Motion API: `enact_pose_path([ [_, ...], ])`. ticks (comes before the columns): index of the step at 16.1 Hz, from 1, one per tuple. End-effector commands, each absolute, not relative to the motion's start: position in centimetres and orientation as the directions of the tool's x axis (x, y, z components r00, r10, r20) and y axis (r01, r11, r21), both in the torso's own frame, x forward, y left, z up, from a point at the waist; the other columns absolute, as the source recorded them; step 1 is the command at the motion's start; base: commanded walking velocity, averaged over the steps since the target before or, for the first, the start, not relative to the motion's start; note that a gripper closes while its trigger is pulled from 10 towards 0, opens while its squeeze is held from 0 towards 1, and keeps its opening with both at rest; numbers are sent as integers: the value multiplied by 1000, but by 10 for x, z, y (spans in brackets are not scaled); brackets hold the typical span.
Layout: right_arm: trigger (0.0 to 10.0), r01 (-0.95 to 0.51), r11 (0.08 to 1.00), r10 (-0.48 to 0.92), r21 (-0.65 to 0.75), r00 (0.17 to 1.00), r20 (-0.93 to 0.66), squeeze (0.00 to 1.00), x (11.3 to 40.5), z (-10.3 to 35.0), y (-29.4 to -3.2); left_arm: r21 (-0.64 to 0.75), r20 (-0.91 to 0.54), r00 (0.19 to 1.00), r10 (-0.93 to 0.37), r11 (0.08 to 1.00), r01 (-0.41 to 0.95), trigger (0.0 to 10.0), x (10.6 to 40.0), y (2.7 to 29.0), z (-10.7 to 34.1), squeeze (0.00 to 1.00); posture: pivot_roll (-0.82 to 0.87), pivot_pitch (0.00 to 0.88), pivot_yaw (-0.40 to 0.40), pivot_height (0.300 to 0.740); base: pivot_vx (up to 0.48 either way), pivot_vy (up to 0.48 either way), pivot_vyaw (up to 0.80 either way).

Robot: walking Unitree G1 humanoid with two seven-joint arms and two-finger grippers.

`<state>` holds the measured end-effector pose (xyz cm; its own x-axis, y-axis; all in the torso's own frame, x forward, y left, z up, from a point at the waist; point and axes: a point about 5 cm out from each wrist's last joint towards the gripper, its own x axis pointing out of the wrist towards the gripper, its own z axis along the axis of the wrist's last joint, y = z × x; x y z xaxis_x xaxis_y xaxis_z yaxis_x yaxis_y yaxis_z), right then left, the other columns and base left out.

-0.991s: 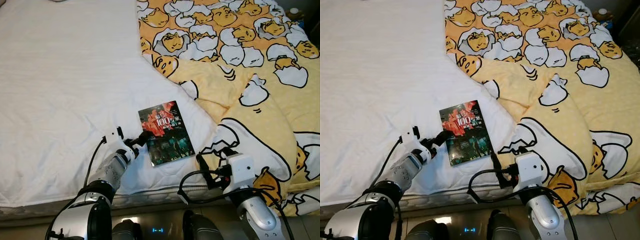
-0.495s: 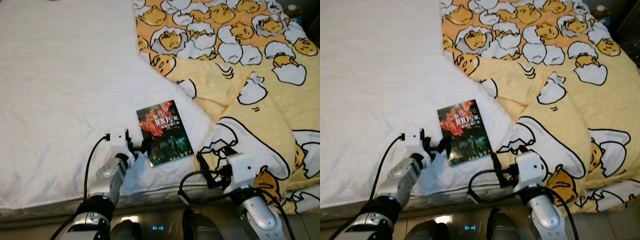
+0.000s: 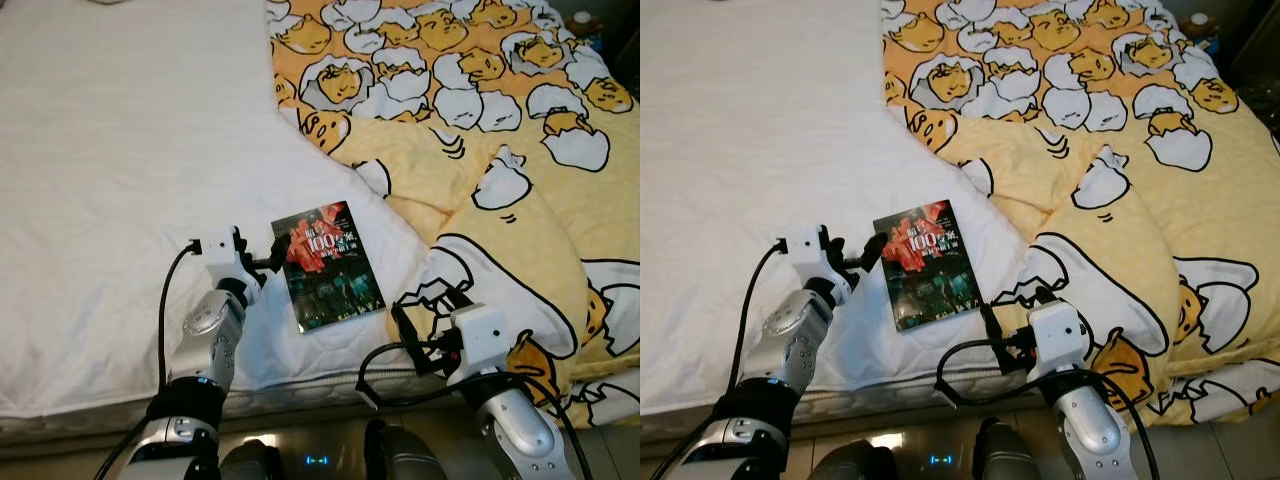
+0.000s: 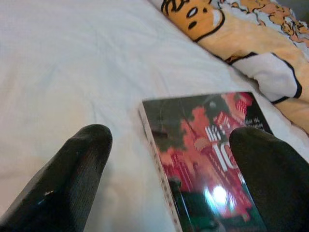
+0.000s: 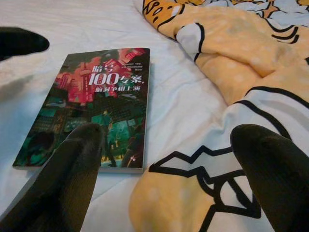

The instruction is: Clean up the room

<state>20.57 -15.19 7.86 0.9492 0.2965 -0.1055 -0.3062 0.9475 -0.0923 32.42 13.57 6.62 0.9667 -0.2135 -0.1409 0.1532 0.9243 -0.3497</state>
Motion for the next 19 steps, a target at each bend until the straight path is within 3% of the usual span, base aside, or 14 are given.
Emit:
enact_pose_path([
  [1,10000,-307,948,295,-87,947,-128,0,202,73,-152,-379,-199,952,-231,914,143,10000,317,130,51,0,-161,162,24,727,0,0,0],
  [10,10000,-315,946,304,-81,944,-127,0,198,73,-148,-469,-331,889,-316,873,136,10000,313,96,27,0,-179,185,26,727,0,0,0],
  [13,10000,-313,946,301,-81,944,-135,0,195,72,-149,-575,-391,863,-320,817,42,10000,310,90,17,0,-180,193,28,727,0,0,0],
  [17,10000,-315,946,303,-78,943,-137,0,195,72,-147,-610,-420,836,-352,792,27,10000,303,79,9,0,-181,195,29,727,0,0,0],
  [19,10000,-316,946,303,-80,943,-136,0,196,72,-148,-731,-360,845,-394,683,7,10000,306,69,16,0,-184,194,28,727,0,0,0],
])
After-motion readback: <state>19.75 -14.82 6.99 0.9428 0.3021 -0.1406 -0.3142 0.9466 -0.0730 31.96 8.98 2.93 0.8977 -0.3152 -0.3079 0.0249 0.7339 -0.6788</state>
